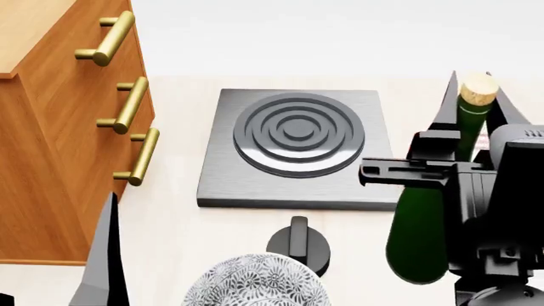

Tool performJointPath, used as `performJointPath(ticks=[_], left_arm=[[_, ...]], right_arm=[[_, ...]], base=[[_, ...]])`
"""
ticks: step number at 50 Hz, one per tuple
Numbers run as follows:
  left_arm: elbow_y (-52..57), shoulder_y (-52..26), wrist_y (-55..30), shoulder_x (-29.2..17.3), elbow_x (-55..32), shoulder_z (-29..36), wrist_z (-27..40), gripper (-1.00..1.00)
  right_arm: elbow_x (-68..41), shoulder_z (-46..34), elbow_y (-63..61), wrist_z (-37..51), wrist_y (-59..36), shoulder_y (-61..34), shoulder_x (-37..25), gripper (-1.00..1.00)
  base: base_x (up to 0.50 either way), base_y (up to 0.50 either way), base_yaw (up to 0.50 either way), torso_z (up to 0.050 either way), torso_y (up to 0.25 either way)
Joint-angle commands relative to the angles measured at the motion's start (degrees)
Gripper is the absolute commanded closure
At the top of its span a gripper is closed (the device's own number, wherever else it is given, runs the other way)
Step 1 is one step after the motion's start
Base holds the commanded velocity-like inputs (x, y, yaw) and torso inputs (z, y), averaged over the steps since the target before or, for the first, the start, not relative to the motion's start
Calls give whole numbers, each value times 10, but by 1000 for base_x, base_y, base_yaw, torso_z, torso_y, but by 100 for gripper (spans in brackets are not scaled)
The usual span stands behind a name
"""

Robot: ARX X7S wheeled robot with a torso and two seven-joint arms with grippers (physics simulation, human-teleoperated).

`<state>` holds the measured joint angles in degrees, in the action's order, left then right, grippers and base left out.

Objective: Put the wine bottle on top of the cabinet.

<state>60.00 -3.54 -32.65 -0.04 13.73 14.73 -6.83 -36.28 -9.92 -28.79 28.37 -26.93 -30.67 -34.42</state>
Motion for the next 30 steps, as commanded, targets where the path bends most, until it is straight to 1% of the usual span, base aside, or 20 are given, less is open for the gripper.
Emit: performJointPath(ticks=[1,7,10,12,15,16,17,18,19,20,23,25,28,30], left_arm=[[0,0,-1,0,-1,1,1,-100],[0,4,-4,0,-10,9,4,-100],[0,27,-10,0,-30,9,6,-100],[0,34,-13,-1,-33,18,4,-100],[0,23,-40,-1,-41,41,10,-100],[0,21,-45,-2,-33,51,2,-100],[0,16,-67,-2,-16,79,-25,-100],[0,13,-75,-1,-14,85,-30,-100],[0,8,-84,-1,5,104,-49,-100],[0,4,-90,-1,-2,106,-45,-100],[0,-13,-130,-1,6,121,-70,-100],[0,-12,-133,-2,21,133,-84,-100],[-3,-18,-144,-6,3,132,-80,-100],[-15,-16,-125,-12,-11,136,-76,-100]], right_arm=[[-25,0,-34,-23,-11,-28,4,100],[-34,-4,-44,-25,-21,-40,4,100],[-35,-8,-43,-27,-25,-48,4,100],[-34,-11,-41,-29,-23,-50,6,100],[-31,-19,-36,-33,-23,-54,10,100],[-31,-20,-36,-33,-23,-55,10,100],[-32,-19,-37,-34,-23,-55,9,100],[-33,-17,-37,-34,-22,-54,9,100],[-34,-17,-39,-33,-22,-53,9,100],[-34,-17,-40,-33,-22,-52,8,100],[-33,-15,-41,-32,-19,-47,7,100],[-32,-15,-41,-32,-17,-42,6,100],[-30,-16,-40,-32,-14,-39,7,100],[-27,-19,-38,-33,-13,-39,9,100]], base=[[0,0,0,0,0],[0,0,0,0,0],[0,0,0,0,0],[0,0,0,0,0],[0,0,0,0,3],[0,0,0,0,0],[0,0,0,0,0],[0,0,0,0,0],[0,0,0,0,0],[0,0,0,0,0],[0,0,0,0,0],[0,0,0,0,0],[0,0,0,0,0],[0,0,0,0,5]])
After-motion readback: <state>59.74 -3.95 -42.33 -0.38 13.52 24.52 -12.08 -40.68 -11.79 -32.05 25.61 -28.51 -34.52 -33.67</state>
